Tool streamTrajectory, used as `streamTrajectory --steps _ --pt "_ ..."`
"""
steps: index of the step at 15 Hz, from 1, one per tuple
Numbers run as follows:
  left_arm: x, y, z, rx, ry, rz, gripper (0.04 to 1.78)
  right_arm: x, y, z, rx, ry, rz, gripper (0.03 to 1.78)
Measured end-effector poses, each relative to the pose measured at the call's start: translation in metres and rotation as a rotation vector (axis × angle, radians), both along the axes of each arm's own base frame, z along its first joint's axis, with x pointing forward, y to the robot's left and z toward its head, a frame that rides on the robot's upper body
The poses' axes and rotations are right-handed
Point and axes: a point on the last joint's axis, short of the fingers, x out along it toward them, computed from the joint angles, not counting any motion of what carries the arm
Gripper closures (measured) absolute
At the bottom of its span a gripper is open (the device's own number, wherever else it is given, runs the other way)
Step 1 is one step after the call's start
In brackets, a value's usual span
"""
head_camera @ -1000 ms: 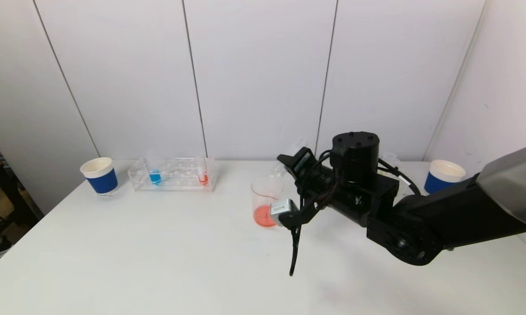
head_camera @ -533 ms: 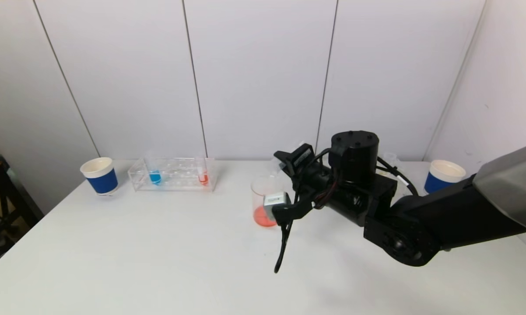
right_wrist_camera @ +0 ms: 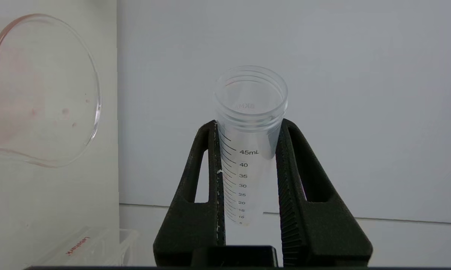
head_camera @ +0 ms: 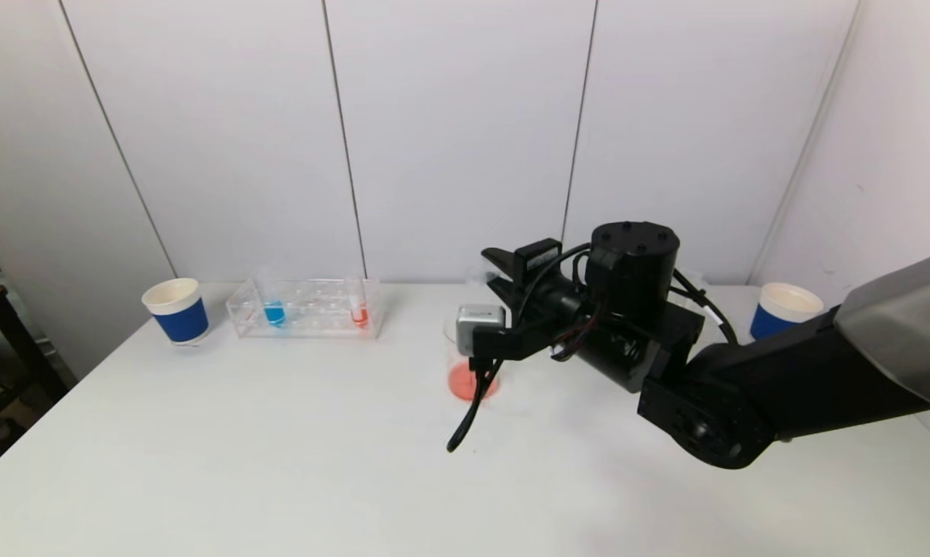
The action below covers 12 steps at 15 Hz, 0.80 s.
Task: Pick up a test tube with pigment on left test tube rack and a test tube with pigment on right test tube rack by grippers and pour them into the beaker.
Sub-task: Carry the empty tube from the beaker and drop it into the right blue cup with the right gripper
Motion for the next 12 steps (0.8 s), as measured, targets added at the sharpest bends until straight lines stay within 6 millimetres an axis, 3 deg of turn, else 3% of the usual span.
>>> streamTrajectory --steps 7,12 --pt "0.0 0.0 0.0 0.0 0.0 0.001 0.06 0.002 0.004 0.004 0.182 0.099 -0.005 1.35" --pt "0.0 0.0 0.0 -0.001 0.0 0.0 0.06 0.007 0.002 0.022 0.348 0.136 -0.02 1.35"
